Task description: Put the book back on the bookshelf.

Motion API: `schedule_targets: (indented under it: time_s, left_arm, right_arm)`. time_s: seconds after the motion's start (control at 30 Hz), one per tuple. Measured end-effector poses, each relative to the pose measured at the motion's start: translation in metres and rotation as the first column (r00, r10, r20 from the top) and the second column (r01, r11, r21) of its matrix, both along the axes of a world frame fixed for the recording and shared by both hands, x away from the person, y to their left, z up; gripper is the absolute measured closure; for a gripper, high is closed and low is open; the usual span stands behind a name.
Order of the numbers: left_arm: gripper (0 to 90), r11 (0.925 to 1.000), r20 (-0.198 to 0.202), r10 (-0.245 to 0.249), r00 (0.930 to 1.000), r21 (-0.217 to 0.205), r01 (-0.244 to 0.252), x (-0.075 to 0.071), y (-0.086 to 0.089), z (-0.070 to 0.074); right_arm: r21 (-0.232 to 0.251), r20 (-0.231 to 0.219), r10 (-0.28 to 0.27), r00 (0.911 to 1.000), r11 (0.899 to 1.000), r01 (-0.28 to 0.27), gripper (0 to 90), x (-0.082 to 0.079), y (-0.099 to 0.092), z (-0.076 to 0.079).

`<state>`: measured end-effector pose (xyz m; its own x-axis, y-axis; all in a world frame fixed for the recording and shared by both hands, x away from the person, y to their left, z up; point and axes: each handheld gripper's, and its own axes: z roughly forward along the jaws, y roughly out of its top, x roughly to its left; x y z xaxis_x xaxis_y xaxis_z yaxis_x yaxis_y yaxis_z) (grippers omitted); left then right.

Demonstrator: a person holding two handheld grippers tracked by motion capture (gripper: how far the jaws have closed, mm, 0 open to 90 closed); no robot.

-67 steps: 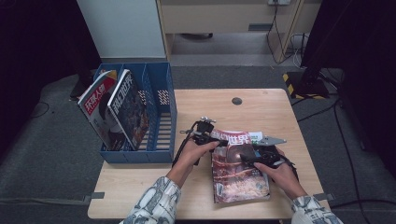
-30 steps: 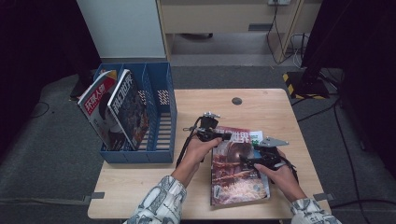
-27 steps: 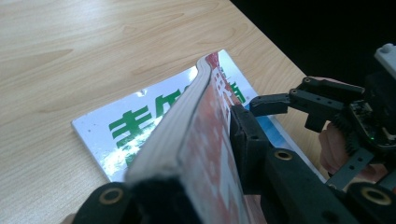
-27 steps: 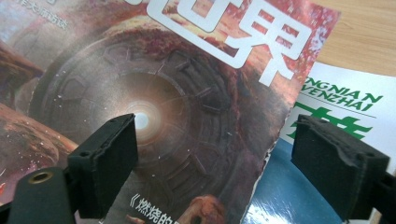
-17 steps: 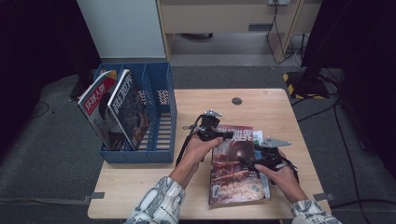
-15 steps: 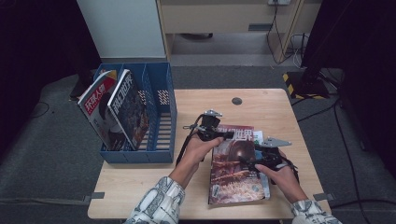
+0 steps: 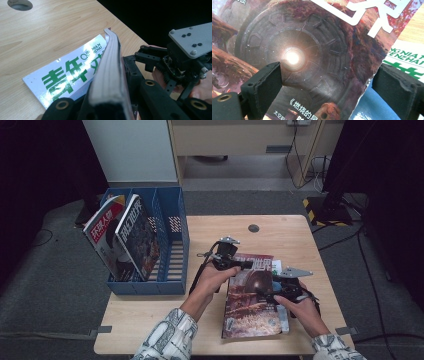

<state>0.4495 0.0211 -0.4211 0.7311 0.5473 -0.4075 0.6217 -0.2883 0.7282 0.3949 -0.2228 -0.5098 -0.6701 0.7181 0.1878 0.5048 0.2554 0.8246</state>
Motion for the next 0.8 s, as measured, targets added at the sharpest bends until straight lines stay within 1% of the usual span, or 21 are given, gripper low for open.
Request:
schedule_targets:
  time_s: [0.23,0.37,0.5,0.67,0.8]
  left_arm:
    - [81.2,0.9998,-0.001,-0.013,0.9999,0.015,0.013,0.000,-0.001,0.002]
    - [81.4,0.9997,-0.001,-0.006,1.0000,0.023,0.006,0.000,-0.001,0.002]
    - [81.7,0.9998,0.001,0.001,1.0000,0.021,-0.001,0.000,0.000,0.004]
    - [82.8,0.9998,0.012,0.014,0.9998,0.015,-0.014,0.000,0.005,0.011]
    - [83.4,0.9998,0.025,0.017,0.9995,0.007,-0.017,-0.001,0.010,0.019]
  right_arm:
    - [0.000,-0.004,0.005,1.0000,1.000,-0.005,10.0,0.000,0.000,-0.001]
    - [0.004,-0.002,0.007,1.0000,1.000,-0.007,10.0,0.000,0.000,-0.001]
    - [0.017,-0.008,0.002,1.0000,1.000,-0.001,8.9,0.000,-0.001,-0.002]
    - [0.022,-0.011,-0.005,0.9999,1.000,0.006,7.8,-0.001,-0.005,0.000]
    - [0.006,-0.006,-0.014,0.9999,1.000,0.014,8.7,-0.005,-0.012,0.003]
